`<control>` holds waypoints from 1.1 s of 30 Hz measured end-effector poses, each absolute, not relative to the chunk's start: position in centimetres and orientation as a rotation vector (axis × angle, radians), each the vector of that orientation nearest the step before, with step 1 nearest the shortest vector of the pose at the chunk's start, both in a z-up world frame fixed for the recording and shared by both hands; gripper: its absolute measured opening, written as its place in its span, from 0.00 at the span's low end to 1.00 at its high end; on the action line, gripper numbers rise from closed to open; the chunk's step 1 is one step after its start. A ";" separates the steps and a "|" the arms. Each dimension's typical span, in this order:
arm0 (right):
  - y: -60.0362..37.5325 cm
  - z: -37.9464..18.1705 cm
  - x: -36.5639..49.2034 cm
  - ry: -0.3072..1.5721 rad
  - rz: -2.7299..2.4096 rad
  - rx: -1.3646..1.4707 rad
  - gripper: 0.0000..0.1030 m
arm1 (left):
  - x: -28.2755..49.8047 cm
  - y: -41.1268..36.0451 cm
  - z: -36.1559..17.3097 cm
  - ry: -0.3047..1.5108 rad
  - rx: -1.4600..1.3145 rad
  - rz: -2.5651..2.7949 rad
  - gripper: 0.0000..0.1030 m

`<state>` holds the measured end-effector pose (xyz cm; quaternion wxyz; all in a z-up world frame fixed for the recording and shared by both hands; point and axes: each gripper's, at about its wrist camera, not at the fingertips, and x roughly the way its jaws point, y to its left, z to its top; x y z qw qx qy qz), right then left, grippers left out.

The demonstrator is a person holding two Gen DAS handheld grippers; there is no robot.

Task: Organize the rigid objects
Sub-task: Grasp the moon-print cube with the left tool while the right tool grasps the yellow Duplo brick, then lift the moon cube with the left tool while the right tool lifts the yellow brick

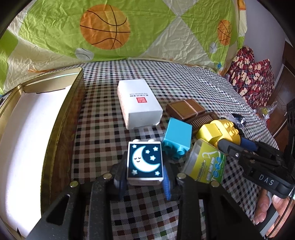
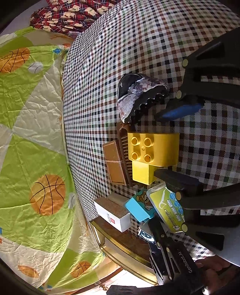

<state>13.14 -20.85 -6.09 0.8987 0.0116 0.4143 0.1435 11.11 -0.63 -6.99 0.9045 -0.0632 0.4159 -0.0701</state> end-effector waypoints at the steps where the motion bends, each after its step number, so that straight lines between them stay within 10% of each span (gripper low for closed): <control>1: -20.8 -6.1 13.3 0.859 0.299 0.017 0.46 | 11.1 -0.6 -7.0 0.857 -0.133 -0.146 0.30; 5: -20.9 -6.0 13.3 0.850 0.321 0.029 0.33 | 10.8 -0.3 -6.8 0.840 -0.148 -0.150 0.30; 33: -21.0 -1.6 7.5 0.413 0.358 0.022 0.33 | 7.0 0.1 -3.4 0.540 -0.102 -0.040 0.30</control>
